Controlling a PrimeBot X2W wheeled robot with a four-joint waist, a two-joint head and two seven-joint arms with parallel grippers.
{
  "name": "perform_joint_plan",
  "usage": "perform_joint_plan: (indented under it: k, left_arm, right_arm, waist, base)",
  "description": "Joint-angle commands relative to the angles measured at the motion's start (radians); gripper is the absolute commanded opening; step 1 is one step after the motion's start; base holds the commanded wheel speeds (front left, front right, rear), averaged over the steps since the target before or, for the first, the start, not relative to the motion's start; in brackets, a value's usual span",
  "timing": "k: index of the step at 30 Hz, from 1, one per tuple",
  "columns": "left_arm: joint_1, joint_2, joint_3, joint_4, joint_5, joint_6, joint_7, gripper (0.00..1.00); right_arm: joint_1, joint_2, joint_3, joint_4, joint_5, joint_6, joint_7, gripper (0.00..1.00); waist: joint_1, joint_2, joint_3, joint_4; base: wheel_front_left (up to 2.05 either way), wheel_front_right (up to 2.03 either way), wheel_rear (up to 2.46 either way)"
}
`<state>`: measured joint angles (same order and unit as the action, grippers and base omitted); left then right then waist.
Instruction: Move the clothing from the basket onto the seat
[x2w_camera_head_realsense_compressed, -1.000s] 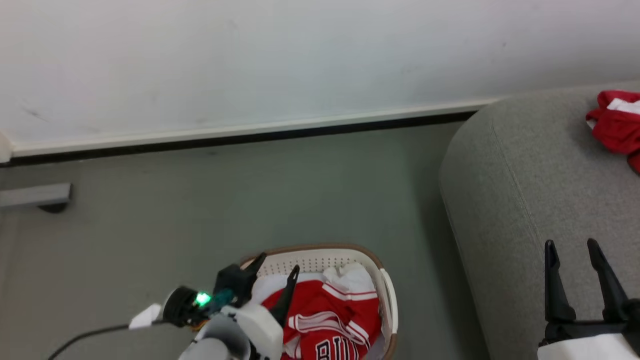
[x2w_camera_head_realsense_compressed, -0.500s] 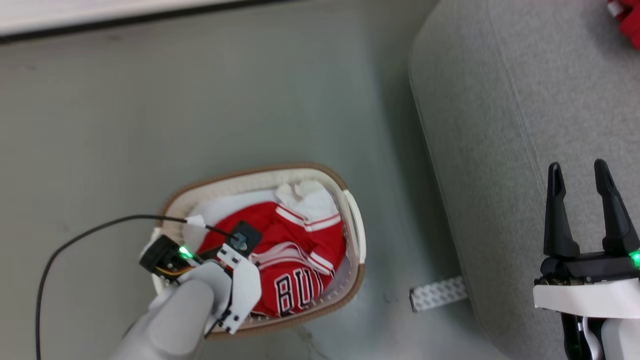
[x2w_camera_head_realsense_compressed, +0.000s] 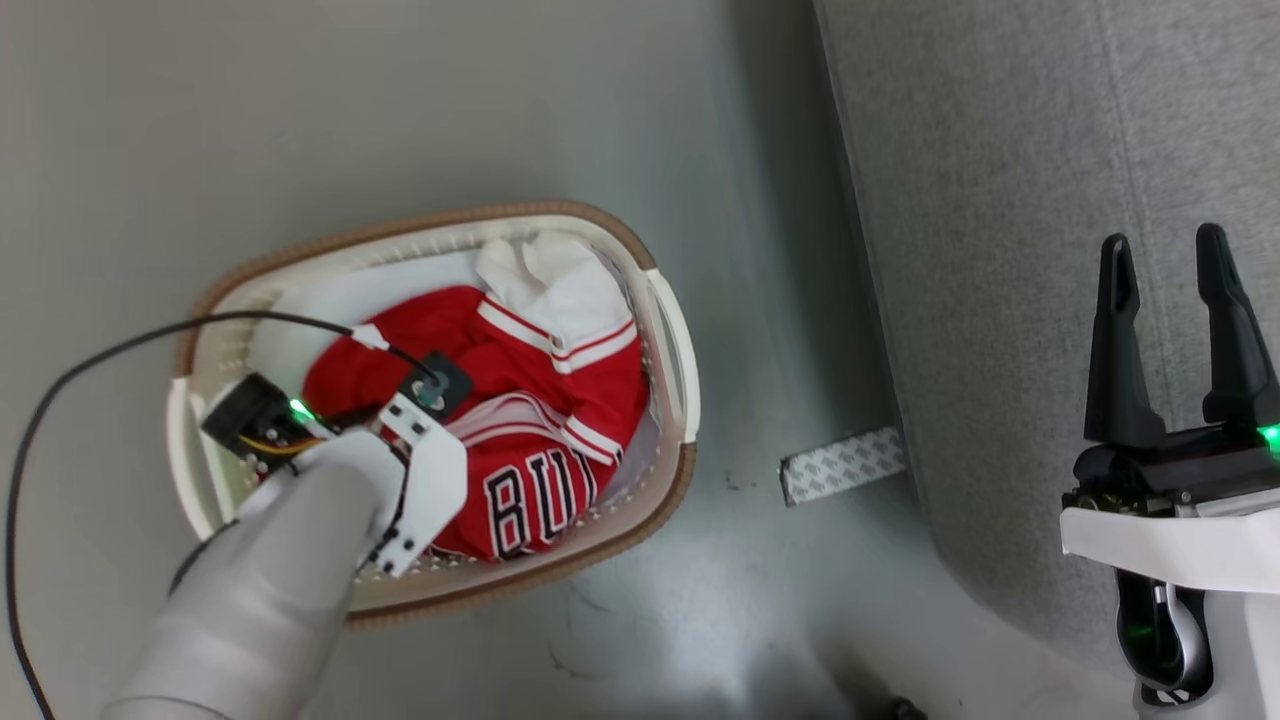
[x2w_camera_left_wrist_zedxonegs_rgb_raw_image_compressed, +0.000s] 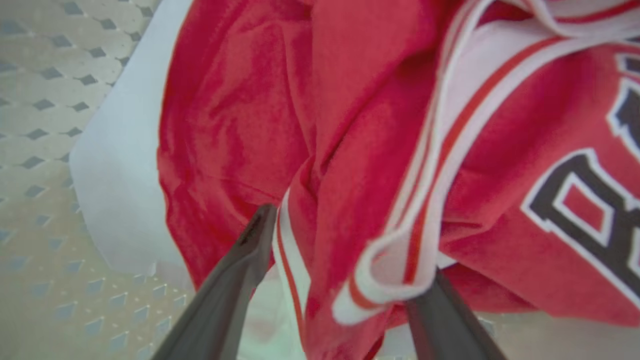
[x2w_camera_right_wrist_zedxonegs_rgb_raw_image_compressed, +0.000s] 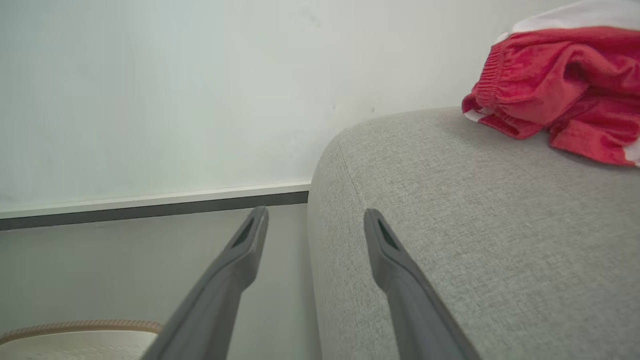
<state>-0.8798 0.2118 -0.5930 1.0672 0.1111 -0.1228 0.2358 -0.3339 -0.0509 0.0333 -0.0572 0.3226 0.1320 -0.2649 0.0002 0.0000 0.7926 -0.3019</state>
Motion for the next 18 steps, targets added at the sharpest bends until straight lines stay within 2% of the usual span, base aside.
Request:
perform_joint_plan:
  k: [1, 4, 5, 6, 11, 18]
  left_arm:
    - [-0.024, 0.016, -0.001, 0.01, 0.005, 0.008, -0.008, 1.0]
    - [-0.042, 0.014, 0.005, 0.021, -0.007, 0.023, -0.039, 0.98]
    - [-0.049, 0.01, 0.007, 0.02, -0.011, 0.035, -0.059, 0.33]
    - [-0.056, 0.005, 0.008, 0.018, -0.013, 0.043, -0.08, 0.0]
    - [-0.046, -0.043, 0.02, 0.043, -0.048, 0.055, -0.156, 0.0]
    - [0.017, -0.125, 0.04, 0.048, -0.122, 0.044, -0.27, 0.0]
  right_arm:
    - [-0.019, 0.0, 0.003, -0.008, 0.015, -0.003, 0.001, 1.0]
    - [-0.024, 0.001, 0.006, -0.014, 0.025, -0.003, 0.001, 1.0]
    - [-0.024, 0.0, 0.005, -0.011, 0.026, -0.003, 0.001, 1.0]
    - [-0.023, 0.001, 0.004, -0.008, 0.028, -0.003, 0.001, 1.0]
    - [-0.006, 0.0, -0.012, 0.021, 0.026, -0.003, 0.001, 1.0]
    - [0.041, 0.0, -0.039, 0.062, -0.003, -0.003, 0.001, 1.0]
  waist:
    - [-0.0002, 0.0, 0.057, -0.028]
    - [-0.0002, 0.0, 0.085, -0.041]
    - [-0.0002, 0.0, 0.087, -0.043]
    - [-0.0002, 0.0, 0.087, -0.043]
    - [-0.0002, 0.0, 0.034, -0.012]
    - [-0.0002, 0.0, -0.151, 0.064]
  base:
    - [0.0, 0.0, 0.0]
    - [0.0, 0.0, 0.0]
    - [0.0, 0.0, 0.0]
    - [0.0, 0.0, 0.0]
    - [0.0, 0.0, 0.0]
    - [0.0, 0.0, 0.0]
